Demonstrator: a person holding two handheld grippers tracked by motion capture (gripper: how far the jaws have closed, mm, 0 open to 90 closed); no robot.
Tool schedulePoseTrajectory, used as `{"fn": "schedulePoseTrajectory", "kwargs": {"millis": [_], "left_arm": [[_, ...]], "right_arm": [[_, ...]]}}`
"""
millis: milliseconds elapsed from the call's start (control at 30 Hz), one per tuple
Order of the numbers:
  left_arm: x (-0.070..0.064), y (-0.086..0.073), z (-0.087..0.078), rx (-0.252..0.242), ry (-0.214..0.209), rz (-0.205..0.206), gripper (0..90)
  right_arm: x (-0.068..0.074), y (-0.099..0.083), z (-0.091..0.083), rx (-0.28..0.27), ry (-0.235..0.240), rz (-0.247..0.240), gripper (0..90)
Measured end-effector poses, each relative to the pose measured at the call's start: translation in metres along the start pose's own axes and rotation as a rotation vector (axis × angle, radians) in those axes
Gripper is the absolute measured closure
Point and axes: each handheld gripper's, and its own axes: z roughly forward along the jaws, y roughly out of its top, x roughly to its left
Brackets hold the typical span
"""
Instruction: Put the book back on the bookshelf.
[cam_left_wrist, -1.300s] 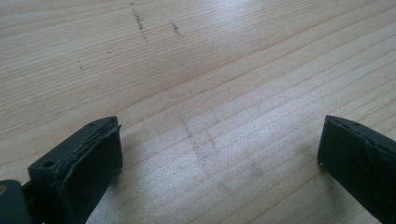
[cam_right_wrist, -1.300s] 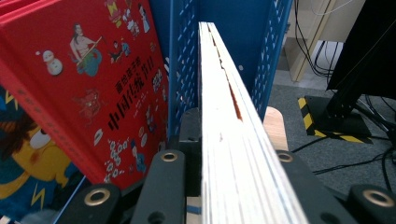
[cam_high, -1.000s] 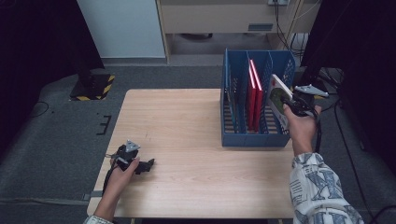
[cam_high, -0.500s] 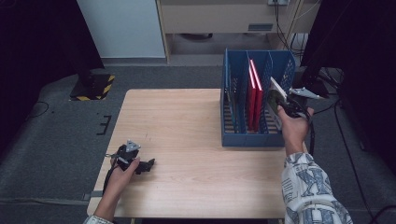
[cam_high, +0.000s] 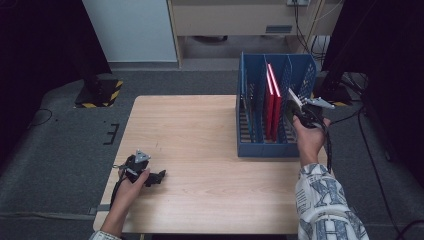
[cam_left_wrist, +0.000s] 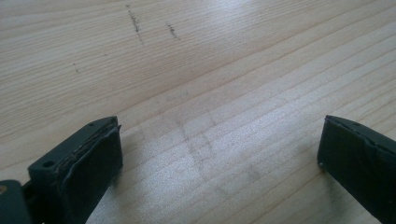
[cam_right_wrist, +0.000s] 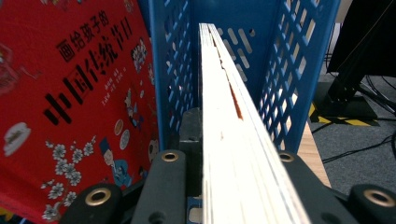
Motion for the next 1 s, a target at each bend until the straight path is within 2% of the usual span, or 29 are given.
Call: {"fn": "schedulePoseTrajectory", "kwargs": {"millis": [400,1000], "left_arm": [[0.0,0.0,0.0,-0.002,-0.002,0.001,0.0],[-0.001,0.001,0.0,0.001,-0.004,0.004,0.0]], "right_arm": [[0.004,-0.005,0.012,0.023,-0.005,0.0,75.7],[0.002,-0.013,0.016,0.075,-0.009,-0.021,75.5]]}}
